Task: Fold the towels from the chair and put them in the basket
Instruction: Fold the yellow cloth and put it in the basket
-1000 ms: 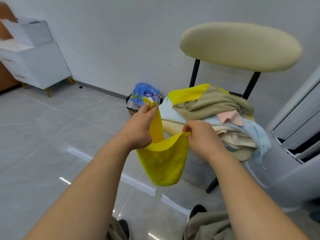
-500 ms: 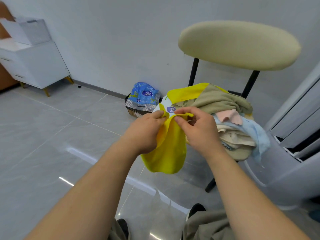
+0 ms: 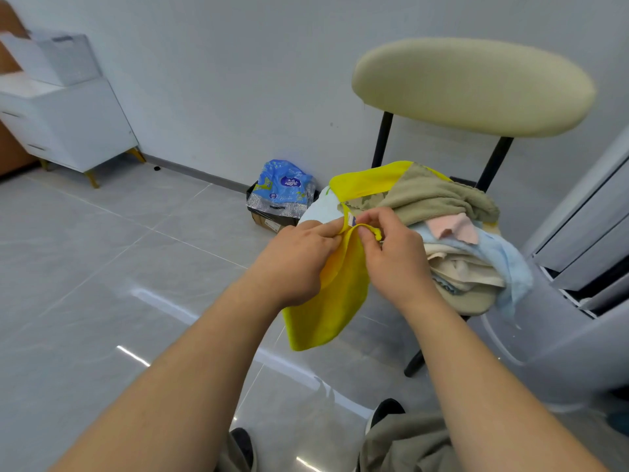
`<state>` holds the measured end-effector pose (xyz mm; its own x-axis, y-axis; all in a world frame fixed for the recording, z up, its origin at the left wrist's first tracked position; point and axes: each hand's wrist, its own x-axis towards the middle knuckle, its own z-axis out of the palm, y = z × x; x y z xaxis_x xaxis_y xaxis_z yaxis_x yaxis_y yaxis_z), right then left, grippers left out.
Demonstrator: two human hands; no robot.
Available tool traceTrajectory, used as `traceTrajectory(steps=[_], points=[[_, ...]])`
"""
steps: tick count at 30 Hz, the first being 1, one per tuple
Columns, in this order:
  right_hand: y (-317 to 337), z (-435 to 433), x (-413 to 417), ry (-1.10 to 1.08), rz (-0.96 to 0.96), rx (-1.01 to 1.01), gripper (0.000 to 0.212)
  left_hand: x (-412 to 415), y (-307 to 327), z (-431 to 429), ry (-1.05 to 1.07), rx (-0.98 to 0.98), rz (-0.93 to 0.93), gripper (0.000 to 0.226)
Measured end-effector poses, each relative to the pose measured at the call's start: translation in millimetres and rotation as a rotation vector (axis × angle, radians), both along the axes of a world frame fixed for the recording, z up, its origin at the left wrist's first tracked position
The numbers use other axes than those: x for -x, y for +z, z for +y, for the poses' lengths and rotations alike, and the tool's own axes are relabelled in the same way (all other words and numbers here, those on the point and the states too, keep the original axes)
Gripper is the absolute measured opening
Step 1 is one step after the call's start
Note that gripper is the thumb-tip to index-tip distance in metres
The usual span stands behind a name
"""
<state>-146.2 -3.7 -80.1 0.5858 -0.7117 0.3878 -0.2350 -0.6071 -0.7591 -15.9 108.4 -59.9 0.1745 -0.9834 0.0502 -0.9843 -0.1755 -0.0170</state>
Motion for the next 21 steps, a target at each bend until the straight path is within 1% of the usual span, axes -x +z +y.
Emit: traceTrajectory(steps=[8, 12, 14, 17, 21], points=[[-0.4, -1.3, 0.9, -0.03, 0.023, -0.015, 0.006, -4.2, -5.8, -2.2, -0.071, 0.045, 0.037, 0.067], [1.3, -2.4, 0.9, -0.017, 0.019, -0.027, 0.011, -0.6, -2.2, -1.8, -0.097, 0.01, 0.043, 0.067], [1.7, -6.0, 1.8, 0.027, 0.014, -0.069, 0.012, 0.3, 2.3, -1.0, -0.109, -0.003, 0.04, 0.069], [1.0, -11.9, 5.4, 0.16, -0.01, -0.18, 0.018, 0.3, 6.5, 0.8, -0.122, -0.018, 0.039, 0.069], [-0.2, -18.5, 9.4, 0.17, 0.023, -0.193, 0.02, 2.1, 6.1, 1.3, -0.134, -0.036, 0.049, 0.07]])
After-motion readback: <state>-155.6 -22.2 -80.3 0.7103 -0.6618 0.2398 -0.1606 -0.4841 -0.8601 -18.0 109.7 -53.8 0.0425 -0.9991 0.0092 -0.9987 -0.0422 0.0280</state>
